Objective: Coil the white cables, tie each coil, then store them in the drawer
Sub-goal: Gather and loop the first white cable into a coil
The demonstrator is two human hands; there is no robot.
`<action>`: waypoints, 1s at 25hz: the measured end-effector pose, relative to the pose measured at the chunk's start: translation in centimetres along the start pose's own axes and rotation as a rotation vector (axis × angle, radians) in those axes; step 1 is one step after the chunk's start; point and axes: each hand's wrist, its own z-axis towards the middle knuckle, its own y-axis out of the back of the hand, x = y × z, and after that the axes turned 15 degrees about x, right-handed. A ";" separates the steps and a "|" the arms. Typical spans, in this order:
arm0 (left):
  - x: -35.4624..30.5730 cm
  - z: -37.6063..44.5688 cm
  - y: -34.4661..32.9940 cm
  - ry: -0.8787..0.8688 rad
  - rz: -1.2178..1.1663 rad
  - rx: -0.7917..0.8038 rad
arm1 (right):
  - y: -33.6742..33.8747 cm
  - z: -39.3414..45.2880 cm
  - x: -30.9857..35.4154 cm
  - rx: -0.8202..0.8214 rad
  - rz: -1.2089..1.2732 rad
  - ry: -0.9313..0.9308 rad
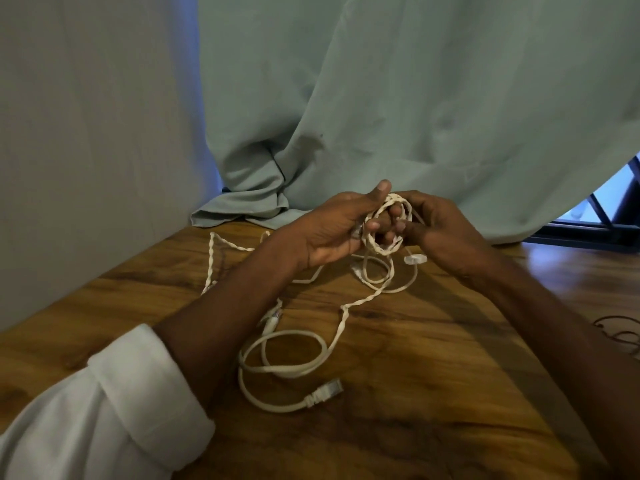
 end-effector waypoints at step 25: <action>0.8 0.5 1.4 -0.322 -0.065 -0.271 | -2.0 0.6 -0.1 -0.087 0.503 -0.126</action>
